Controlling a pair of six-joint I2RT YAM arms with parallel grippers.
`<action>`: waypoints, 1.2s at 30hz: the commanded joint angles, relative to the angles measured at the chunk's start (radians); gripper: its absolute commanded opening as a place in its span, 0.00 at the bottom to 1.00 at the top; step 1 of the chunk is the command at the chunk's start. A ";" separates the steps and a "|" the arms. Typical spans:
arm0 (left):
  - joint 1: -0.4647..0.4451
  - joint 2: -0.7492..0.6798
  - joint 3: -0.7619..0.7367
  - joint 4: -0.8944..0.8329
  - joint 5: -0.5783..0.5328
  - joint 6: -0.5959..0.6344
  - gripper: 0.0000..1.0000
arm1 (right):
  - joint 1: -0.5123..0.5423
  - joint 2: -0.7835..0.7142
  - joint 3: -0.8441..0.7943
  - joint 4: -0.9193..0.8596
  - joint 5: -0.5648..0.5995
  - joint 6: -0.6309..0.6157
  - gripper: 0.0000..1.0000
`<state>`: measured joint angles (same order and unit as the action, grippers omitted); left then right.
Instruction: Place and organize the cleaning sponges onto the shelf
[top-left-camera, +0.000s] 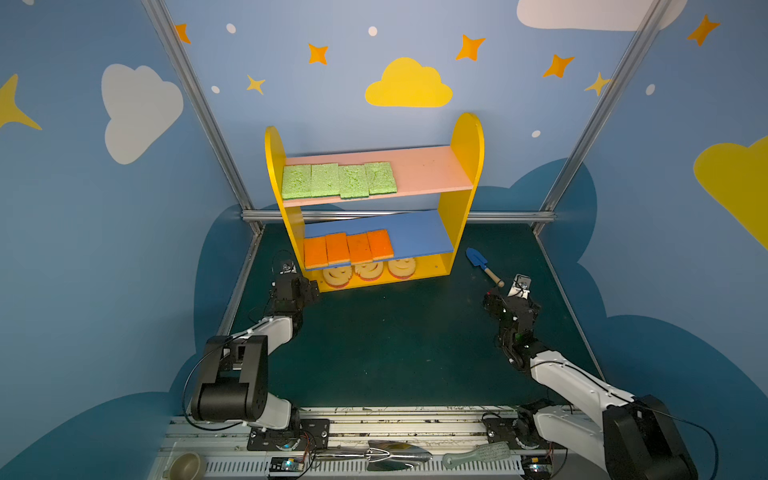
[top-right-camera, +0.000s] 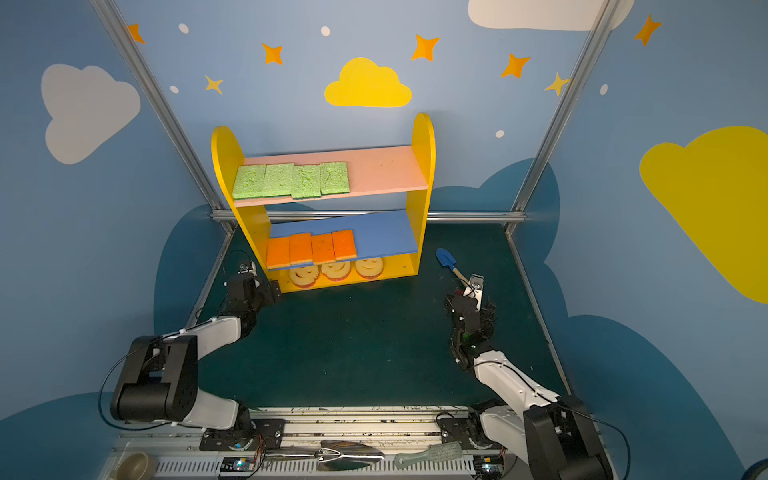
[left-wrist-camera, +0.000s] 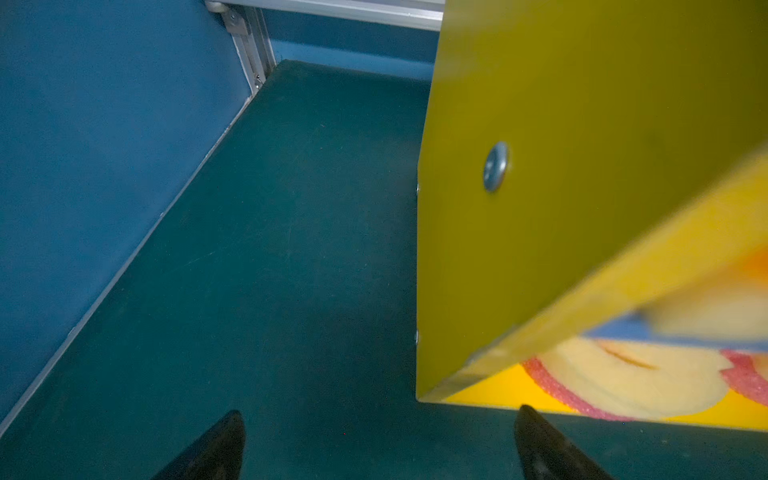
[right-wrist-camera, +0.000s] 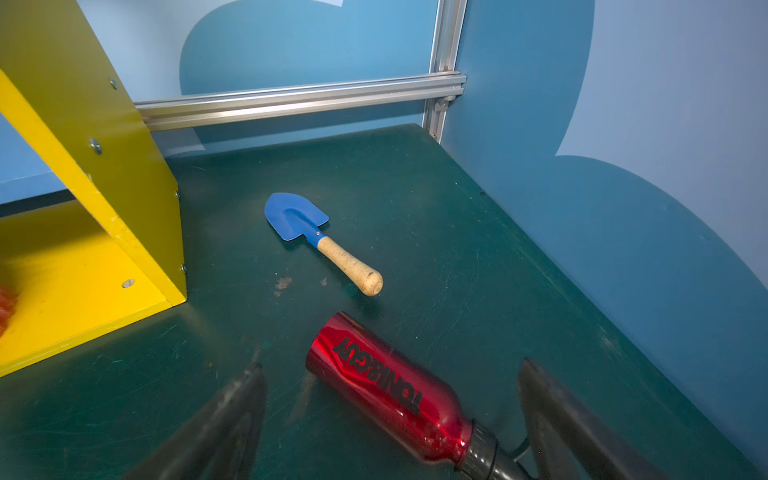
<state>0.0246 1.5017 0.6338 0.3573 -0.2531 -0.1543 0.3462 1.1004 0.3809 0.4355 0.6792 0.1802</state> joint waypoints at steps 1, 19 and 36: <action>-0.004 0.053 0.070 -0.118 0.051 0.016 1.00 | -0.011 0.022 0.053 -0.041 -0.010 0.014 0.93; -0.032 0.138 0.141 -0.119 -0.062 0.055 1.00 | -0.050 0.104 0.165 -0.163 -0.037 0.045 0.93; -0.141 -0.045 -0.346 0.609 -0.111 0.175 1.00 | -0.044 -0.002 0.062 -0.123 -0.037 0.056 0.92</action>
<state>-0.1181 1.4643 0.3164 0.8124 -0.4168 -0.0139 0.3012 1.1397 0.4709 0.2993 0.6422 0.2146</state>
